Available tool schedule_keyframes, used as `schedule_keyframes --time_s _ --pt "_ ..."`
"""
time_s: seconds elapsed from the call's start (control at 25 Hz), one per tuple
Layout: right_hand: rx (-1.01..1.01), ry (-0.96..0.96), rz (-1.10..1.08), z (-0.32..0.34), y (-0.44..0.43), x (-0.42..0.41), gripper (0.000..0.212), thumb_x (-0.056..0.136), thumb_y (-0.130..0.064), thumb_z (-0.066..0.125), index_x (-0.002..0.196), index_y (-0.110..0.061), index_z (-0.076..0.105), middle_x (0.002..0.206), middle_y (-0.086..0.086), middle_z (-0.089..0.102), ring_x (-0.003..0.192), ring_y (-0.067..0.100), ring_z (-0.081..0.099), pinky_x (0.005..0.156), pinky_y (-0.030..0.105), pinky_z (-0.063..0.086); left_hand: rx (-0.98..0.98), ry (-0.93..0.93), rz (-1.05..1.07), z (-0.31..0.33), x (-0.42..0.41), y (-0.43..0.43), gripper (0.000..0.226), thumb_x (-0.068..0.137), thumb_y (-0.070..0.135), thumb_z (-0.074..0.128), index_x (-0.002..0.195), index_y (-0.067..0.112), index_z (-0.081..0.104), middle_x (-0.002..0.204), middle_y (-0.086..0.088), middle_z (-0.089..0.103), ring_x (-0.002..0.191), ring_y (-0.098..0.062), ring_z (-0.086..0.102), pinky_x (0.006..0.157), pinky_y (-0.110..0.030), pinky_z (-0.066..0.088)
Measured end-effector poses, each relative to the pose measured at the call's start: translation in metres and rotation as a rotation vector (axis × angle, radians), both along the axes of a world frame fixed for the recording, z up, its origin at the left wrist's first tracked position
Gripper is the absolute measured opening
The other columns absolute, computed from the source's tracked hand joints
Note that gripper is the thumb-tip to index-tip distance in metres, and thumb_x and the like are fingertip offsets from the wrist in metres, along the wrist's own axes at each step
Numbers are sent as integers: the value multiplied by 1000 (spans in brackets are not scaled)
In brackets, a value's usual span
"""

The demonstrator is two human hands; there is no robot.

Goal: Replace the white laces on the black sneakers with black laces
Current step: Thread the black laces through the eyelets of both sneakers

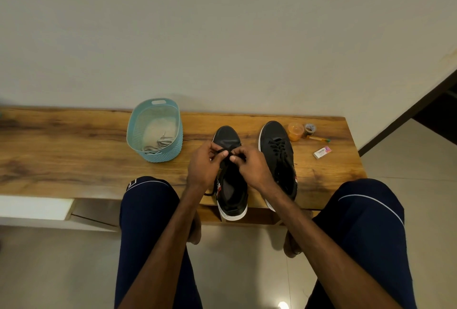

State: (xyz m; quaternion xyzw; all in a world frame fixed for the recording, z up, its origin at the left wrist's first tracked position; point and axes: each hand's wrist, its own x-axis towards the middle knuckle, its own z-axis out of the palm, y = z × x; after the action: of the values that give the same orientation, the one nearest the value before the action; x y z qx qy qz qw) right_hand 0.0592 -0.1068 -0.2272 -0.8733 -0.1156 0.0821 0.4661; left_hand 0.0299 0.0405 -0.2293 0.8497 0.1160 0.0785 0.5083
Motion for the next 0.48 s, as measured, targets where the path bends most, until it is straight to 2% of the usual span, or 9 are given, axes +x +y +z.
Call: schedule_keyframes --time_s 0.12,0.24,0.32,0.4,0.48 --pt "-57 -46 57 -2 2 1 18 99 -19 60 96 -6 71 93 5 60 90 19 55 81 34 45 -80 33 22 -2 0 -2 21 91 16 69 84 30 56 85 6 69 81 -10 68 71 -30 55" --pt "-41 -22 97 -2 0 3 19 100 -21 57 96 -7 69 93 6 59 90 21 55 81 35 45 -231 95 52 -3 1 -3 13 93 10 66 87 18 57 87 -8 71 81 -20 69 75 -38 57" --pt "-24 -6 89 -2 -2 3 20 100 -22 57 93 -8 69 90 5 63 86 19 57 78 35 45 -313 136 46 -1 0 -5 8 95 10 62 91 13 56 87 -14 70 72 -18 65 67 -34 54" --pt "-47 -50 40 -2 -1 1 20 99 -24 60 90 -9 69 84 -1 63 79 14 57 72 31 43 -371 164 60 2 -1 -8 7 97 11 60 93 12 55 84 -10 69 65 -12 61 58 -27 50" --pt "-47 -114 -27 -3 1 -2 13 95 -25 65 93 -13 67 83 -7 63 77 9 57 69 26 44 -433 184 103 5 -2 -9 7 97 11 60 94 11 54 83 -4 66 64 -6 61 56 -23 50"
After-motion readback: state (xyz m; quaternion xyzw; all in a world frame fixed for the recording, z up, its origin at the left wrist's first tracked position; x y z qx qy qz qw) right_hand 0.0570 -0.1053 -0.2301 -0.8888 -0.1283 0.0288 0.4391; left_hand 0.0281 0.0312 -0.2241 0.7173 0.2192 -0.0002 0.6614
